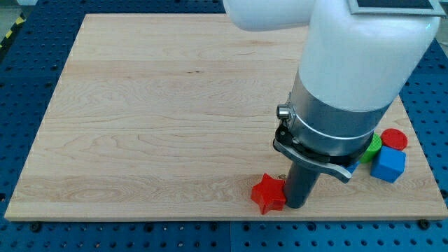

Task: Push the red circle to the top left to the red star

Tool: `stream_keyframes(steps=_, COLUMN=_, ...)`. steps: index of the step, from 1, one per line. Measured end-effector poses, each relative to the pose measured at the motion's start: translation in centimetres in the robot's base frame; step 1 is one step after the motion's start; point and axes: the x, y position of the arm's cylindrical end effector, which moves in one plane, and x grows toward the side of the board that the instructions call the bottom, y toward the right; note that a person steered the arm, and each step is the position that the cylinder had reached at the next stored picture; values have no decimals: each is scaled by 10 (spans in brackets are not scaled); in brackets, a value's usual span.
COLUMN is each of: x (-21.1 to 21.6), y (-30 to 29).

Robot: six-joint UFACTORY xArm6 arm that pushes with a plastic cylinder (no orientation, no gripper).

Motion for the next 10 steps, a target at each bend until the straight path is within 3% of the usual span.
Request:
stream_keyframes(steps=4, x=-18, y=152)
stream_keyframes(steps=5, x=-35, y=169)
stream_keyframes(steps=7, x=-42, y=150)
stream_keyframes(steps=8, x=-75, y=143)
stream_keyframes(steps=9, x=-82, y=144)
stream_keyframes(steps=10, x=-49, y=178)
